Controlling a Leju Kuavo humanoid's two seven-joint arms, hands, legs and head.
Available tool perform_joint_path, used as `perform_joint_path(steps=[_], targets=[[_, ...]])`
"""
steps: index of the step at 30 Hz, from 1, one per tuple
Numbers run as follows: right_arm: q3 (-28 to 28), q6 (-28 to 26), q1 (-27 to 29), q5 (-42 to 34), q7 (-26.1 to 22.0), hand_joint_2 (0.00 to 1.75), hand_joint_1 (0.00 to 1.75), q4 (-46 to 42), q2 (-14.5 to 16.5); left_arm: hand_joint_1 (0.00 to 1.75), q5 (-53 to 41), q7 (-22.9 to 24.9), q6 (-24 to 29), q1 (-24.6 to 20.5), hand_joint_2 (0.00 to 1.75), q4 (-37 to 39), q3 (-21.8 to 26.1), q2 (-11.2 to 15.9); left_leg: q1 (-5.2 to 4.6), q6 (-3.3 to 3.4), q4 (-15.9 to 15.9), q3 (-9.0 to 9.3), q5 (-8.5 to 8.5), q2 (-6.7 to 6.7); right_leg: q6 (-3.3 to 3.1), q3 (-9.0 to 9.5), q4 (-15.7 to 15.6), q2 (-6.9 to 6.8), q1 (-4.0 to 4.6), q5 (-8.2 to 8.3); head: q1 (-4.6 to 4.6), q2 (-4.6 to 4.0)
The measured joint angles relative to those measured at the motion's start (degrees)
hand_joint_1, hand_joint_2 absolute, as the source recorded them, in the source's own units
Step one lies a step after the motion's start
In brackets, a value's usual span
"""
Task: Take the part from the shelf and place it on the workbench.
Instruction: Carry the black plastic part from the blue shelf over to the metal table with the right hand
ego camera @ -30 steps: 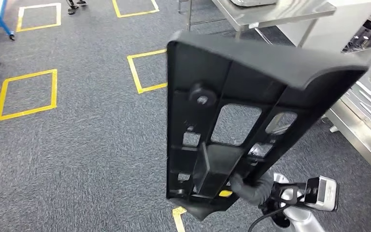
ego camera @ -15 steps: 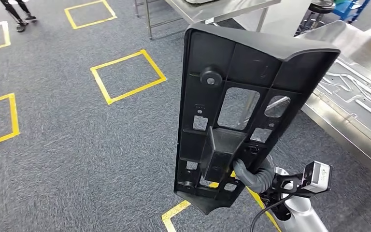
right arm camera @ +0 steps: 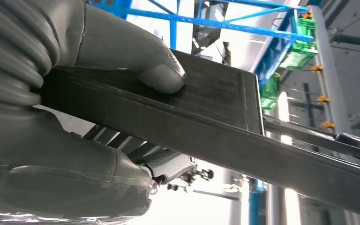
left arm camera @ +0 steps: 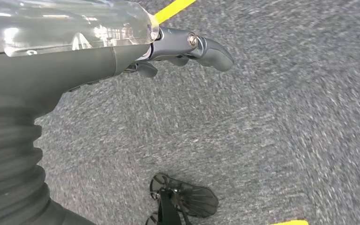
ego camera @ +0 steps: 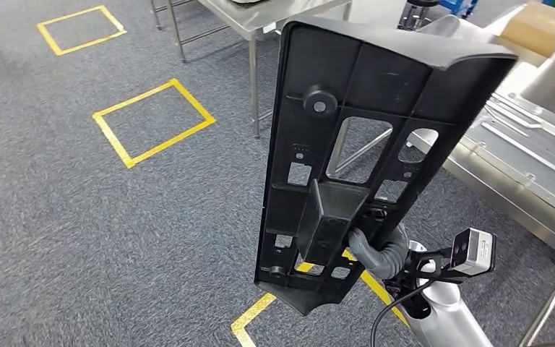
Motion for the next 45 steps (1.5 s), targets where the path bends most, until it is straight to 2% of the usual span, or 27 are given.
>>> perform_joint_path(steps=[3,5,7,9,10,11,12,14,15,17,18,20,22,24,25,26,27,29,31,33,35,37,39,40,41,42,45], targets=[[0.13,-0.79,-0.75,-0.42,0.17,1.75,1.75,-0.10,0.01,0.00,-0.11,-0.17,0.01,-0.18,1.75,0.00,0.01,-0.01,-0.03,-0.90,0.08,0.49,-0.57,1.18,-0.70,0.05,-0.54,1.84,-0.03,0.15,-0.01,0.00],[0.14,-2.14,-2.03,-1.53,1.27,1.75,1.75,-0.31,0.04,0.00,-0.37,-0.14,-0.01,-0.45,1.75,0.00,0.00,0.01,0.17,-1.42,3.15,-0.59,-2.58,-1.13,-1.29,0.38,-0.98,3.23,-0.51,0.47,-0.02,0.00],[0.06,-3.71,-3.39,-3.02,2.41,1.75,1.75,-0.63,0.02,0.00,-0.59,-0.03,-0.04,-0.52,1.75,0.00,0.00,0.11,0.42,-1.71,10.60,-4.20,-6.07,-4.16,-1.60,0.50,-1.04,4.64,-0.71,0.58,-0.03,0.00],[-0.33,-4.57,-3.31,-3.93,2.21,1.75,1.75,-1.24,-0.28,0.00,-0.57,0.03,-0.07,-0.46,1.75,0.00,0.00,0.24,0.48,-1.90,16.43,-7.51,-7.42,-4.95,-1.66,0.59,-0.99,6.27,-0.70,0.54,-0.03,0.00],[-0.60,-4.60,-2.74,-4.04,1.52,1.75,1.75,-1.60,-0.52,0.00,-0.41,0.07,-0.07,-0.44,1.75,0.00,0.00,0.27,0.53,-1.93,16.38,-7.88,-6.42,-5.04,-1.60,0.69,-0.93,7.08,-0.71,0.48,-0.03,0.00],[-0.83,-4.42,-2.04,-3.91,0.58,1.75,1.75,-1.91,-0.78,0.00,-0.13,0.13,-0.05,-0.42,1.75,0.00,0.02,0.27,0.61,-1.91,13.98,-7.12,-4.39,-5.28,-1.50,0.82,-0.83,7.85,-0.74,0.37,-0.03,0.00],[-1.01,-4.13,-1.37,-3.69,-0.32,1.75,1.75,-2.12,-0.97,0.00,0.25,0.21,-0.03,-0.38,1.75,0.00,0.09,0.27,0.76,-1.88,9.96,-5.57,-1.86,-6.07,-1.36,0.91,-0.67,8.59,-0.78,0.20,-0.03,0.00],[-1.16,-3.64,-0.65,-3.24,-1.45,1.75,1.75,-2.22,-1.11,0.00,1.02,0.38,-0.02,-0.32,1.75,0.00,0.32,0.27,1.07,-1.71,3.05,-2.75,0.96,-8.55,-0.88,0.66,-0.18,10.11,-0.80,-0.08,-0.03,0.00],[-1.15,-3.56,-0.56,-3.04,-1.60,1.75,1.75,-2.21,-1.10,0.00,1.30,0.38,-0.01,-0.29,1.75,0.00,0.43,0.26,1.14,-1.54,1.34,-2.07,1.29,-9.36,-0.57,0.38,-0.02,10.85,-0.86,-0.11,-0.03,0.00],[-1.09,-3.82,-0.58,-2.83,-1.49,1.75,1.75,-2.18,-1.06,0.00,1.64,0.26,-0.04,-0.40,1.75,0.00,0.49,0.25,1.01,-0.94,0.80,-1.86,1.12,-8.89,0.24,-0.09,-0.12,12.28,-1.10,0.13,-0.03,0.00],[-1.05,-4.05,-0.62,-2.81,-1.34,1.75,1.75,-2.17,-1.03,0.00,1.74,0.16,-0.14,-0.56,1.75,0.00,0.50,0.21,1.03,-0.52,0.52,-1.75,1.28,-8.24,0.59,-0.17,-0.15,12.30,-1.19,0.16,-0.02,0.00],[-0.96,-4.61,-1.06,-2.83,-1.01,1.75,1.75,-2.13,-0.92,0.00,1.79,-0.07,-0.53,-0.85,1.75,0.00,0.50,0.14,1.14,0.25,-0.12,-1.41,1.63,-6.97,1.08,-1.05,1.73,9.41,-1.04,-1.08,-0.01,0.00],[-0.77,-5.03,-1.62,-2.80,-0.72,1.75,1.75,-2.04,-0.62,0.00,1.71,-0.37,-0.89,-0.78,1.75,0.00,0.50,0.11,1.07,0.65,-0.36,-1.24,1.67,-5.64,1.35,-4.18,8.21,5.60,-1.01,-4.52,-0.01,0.00],[-0.54,-5.13,-1.61,-2.40,-0.49,1.75,1.75,-1.95,-0.33,0.00,1.66,-0.54,-0.99,-0.61,1.75,0.00,0.50,0.11,0.97,0.74,-0.32,-1.23,1.51,-4.27,1.60,-7.90,15.41,4.68,-1.22,-7.17,-0.01,0.00],[-0.42,-5.10,-1.42,-2.10,-0.45,1.75,1.75,-1.92,-0.27,0.00,1.66,-0.59,-1.01,-0.60,1.75,0.00,0.50,0.11,0.94,0.71,-0.31,-1.18,1.40,-3.62,1.66,-8.60,16.61,4.61,-1.29,-7.04,-0.01,0.00],[-0.27,-5.07,-1.26,-1.81,-0.43,1.75,1.75,-1.89,-0.26,0.00,1.67,-0.62,-1.02,-0.63,1.75,0.00,0.50,0.09,0.92,0.64,-0.30,-1.05,1.27,-3.01,1.64,-8.04,15.39,4.47,-1.32,-5.79,-0.01,0.00],[-0.12,-5.03,-1.17,-1.60,-0.44,1.75,1.75,-1.89,-0.26,0.00,1.67,-0.63,-1.02,-0.66,1.75,0.00,0.50,0.05,0.91,0.54,-0.29,-0.84,1.11,-2.42,1.53,-6.23,11.83,4.08,-1.31,-3.74,-0.01,0.00],[0.18,-4.97,-1.15,-1.35,-0.49,1.75,1.75,-1.90,-0.24,0.00,1.64,-0.65,-1.02,-0.71,1.75,0.00,0.50,-0.08,0.73,0.16,-0.29,-0.30,0.72,-1.34,0.98,-1.71,3.13,1.71,-0.93,-0.36,-0.01,0.00],[0.41,-4.88,-1.27,-1.22,-0.50,1.75,1.75,-1.91,-0.21,0.00,1.63,-0.67,-1.04,-0.72,1.75,0.00,0.50,-0.17,0.55,-0.44,-0.31,0.02,0.43,-0.41,0.40,0.14,-0.68,0.38,-0.41,0.50,-0.01,0.00],[0.70,-5.03,-2.02,-1.80,0.43,1.75,1.75,-1.89,-0.20,0.00,1.63,-0.62,-1.26,-0.75,1.75,0.00,0.50,-0.20,0.53,-1.12,-0.43,0.23,0.26,0.58,-0.13,-0.09,-0.74,1.69,-0.33,0.66,-0.02,0.00],[1.31,-6.04,-4.29,-4.07,2.97,1.75,1.75,-1.84,-0.28,0.00,1.64,-0.39,-1.63,-0.93,1.75,0.00,0.50,-0.21,0.69,-1.73,0.59,0.03,-0.63,-0.88,-0.78,0.00,-1.19,3.03,-0.71,1.05,-0.02,0.00],[2.17,-7.95,-7.69,-7.68,5.64,1.75,1.75,-1.60,-0.67,0.00,1.75,-0.10,-1.91,-1.12,1.75,0.00,0.51,-0.10,0.87,-2.05,6.03,-2.44,-3.68,-3.85,-1.24,0.14,-1.49,4.36,-0.98,1.32,-0.01,0.00],[3.02,-9.62,-10.42,-10.86,6.84,1.75,1.75,-1.24,-1.56,0.00,2.03,0.02,-2.10,-1.10,1.75,0.00,0.55,0.13,0.89,-2.16,14.06,-6.53,-6.96,-4.89,-1.40,0.10,-1.39,5.81,-0.89,1.32,-0.02,0.00],[3.39,-10.09,-11.22,-11.83,6.93,1.75,1.75,-1.09,-2.13,0.00,2.18,0.02,-2.21,-1.09,1.75,0.00,0.60,0.22,0.88,-2.16,16.38,-7.90,-7.26,-4.96,-1.41,0.11,-1.31,6.52,-0.84,1.30,-0.02,0.00],[3.77,-10.39,-11.75,-12.43,6.90,1.75,1.75,-0.98,-2.73,0.00,2.31,0.03,-2.32,-1.08,1.75,0.00,0.66,0.26,0.88,-2.10,16.44,-8.24,-6.37,-5.00,-1.38,0.15,-1.22,7.20,-0.81,1.26,-0.02,0.00],[4.10,-10.61,-12.12,-12.73,6.83,1.75,1.75,-0.92,-3.28,0.00,2.39,0.06,-2.45,-1.09,1.75,0.00,0.73,0.27,0.89,-1.99,14.09,-7.46,-4.42,-5.21,-1.31,0.21,-1.11,7.89,-0.81,1.21,-0.02,0.00],[5.00,-11.58,-13.29,-13.10,6.68,1.75,1.75,-0.79,-4.20,0.00,2.60,0.22,-2.82,-1.08,1.75,0.00,0.92,0.36,1.07,-1.52,2.94,-2.90,1.12,-7.92,-0.76,0.04,-0.60,9.94,-0.80,0.96,-0.02,0.00]])
